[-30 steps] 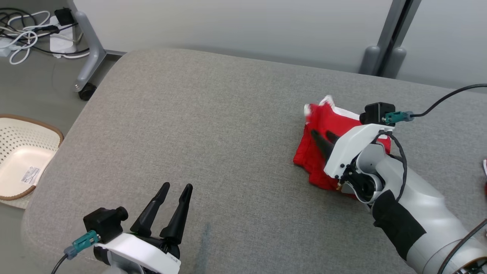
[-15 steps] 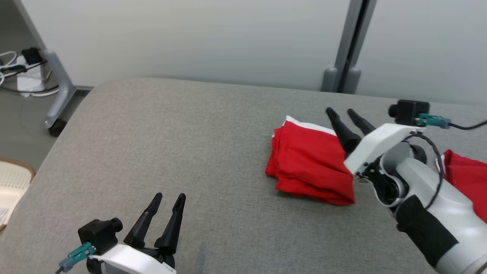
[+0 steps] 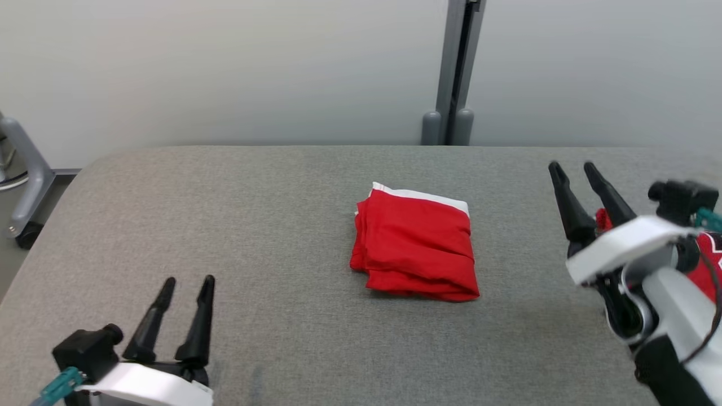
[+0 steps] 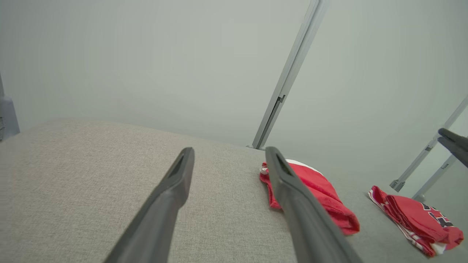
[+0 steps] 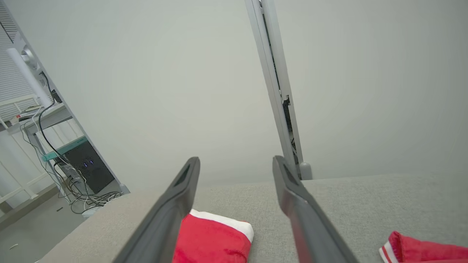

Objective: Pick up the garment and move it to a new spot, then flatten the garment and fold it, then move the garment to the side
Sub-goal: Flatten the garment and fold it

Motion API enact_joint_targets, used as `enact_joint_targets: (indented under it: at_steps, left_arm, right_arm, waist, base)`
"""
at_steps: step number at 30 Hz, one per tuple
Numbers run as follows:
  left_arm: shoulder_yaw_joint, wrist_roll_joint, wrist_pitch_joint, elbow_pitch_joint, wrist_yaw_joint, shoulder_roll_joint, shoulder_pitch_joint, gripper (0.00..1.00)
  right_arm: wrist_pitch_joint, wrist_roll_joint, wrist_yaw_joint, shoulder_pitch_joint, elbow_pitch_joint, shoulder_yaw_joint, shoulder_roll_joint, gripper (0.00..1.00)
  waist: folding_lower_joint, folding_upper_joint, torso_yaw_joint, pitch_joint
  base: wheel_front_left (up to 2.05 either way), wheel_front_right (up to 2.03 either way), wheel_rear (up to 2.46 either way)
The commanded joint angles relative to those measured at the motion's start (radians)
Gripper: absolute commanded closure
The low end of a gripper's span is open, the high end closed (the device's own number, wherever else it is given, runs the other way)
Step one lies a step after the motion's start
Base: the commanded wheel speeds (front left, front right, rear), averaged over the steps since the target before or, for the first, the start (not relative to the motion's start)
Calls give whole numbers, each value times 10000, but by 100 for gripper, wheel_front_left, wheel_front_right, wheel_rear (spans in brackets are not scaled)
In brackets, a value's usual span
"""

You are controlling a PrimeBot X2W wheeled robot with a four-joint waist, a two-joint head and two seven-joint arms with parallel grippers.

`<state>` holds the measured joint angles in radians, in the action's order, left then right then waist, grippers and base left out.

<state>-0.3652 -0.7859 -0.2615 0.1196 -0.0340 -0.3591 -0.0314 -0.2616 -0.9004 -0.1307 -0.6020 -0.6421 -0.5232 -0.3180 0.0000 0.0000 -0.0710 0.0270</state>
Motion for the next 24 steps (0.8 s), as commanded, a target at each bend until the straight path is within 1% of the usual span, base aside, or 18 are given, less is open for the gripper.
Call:
enact_joint_targets:
  at_steps: [1, 5, 9, 11, 13, 14, 15, 18, 24]
  left_arm:
    - [395, 264, -34, -119, -86, -42, 114, 0]
    - [1047, 877, -36, -233, -77, -26, 365, 0]
    - [1541, 1494, -39, -303, 67, 203, 535, 0]
    - [1735, 1831, -39, -376, 140, 418, 628, 0]
    - [1871, 2272, -38, -425, 238, 606, 685, 0]
    - [1871, 2272, -38, -425, 238, 606, 685, 0]
    - [1929, 2442, -38, -415, 270, 727, 704, 0]
    - [2112, 2912, -39, -312, 490, 1031, 763, 0]
    - [2443, 3601, -39, -44, 907, 1422, 846, 0]
  right_arm:
    - [-40, 853, -2, 862, 549, 674, 196, 0]
    - [-41, 2687, -2, 2481, 1958, 2173, 871, 0]
    - [-42, 4170, -2, 3810, 3112, 3220, 1679, 0]
    - [-43, 4801, -2, 4339, 3501, 3637, 1954, 0]
    - [-43, 5270, -2, 4743, 3766, 3935, 2199, 0]
    - [-43, 5270, -2, 4743, 3766, 3935, 2199, 0]
    - [-45, 5490, -2, 4900, 3886, 4050, 2291, 0]
    - [-45, 6037, -2, 5253, 4015, 4346, 2459, 0]
    - [-46, 6385, -2, 5400, 4015, 4603, 2632, 0]
  waist:
    - [0, 0, 171, -25]
    - [0, 0, 369, -68]
    - [0, 0, 472, -107]
    - [0, 0, 504, -119]
    - [0, 0, 510, -136]
    - [0, 0, 510, -136]
    - [0, 0, 510, -143]
    - [0, 0, 511, -159]
    - [0, 0, 542, -156]
  base:
    - [0, 0, 0]
    - [0, 0, 0]
    - [0, 0, 0]
    - [0, 0, 0]
    - [0, 0, 0]
    - [0, 0, 0]
    - [0, 0, 0]
    - [0, 0, 0]
    - [0, 0, 0]
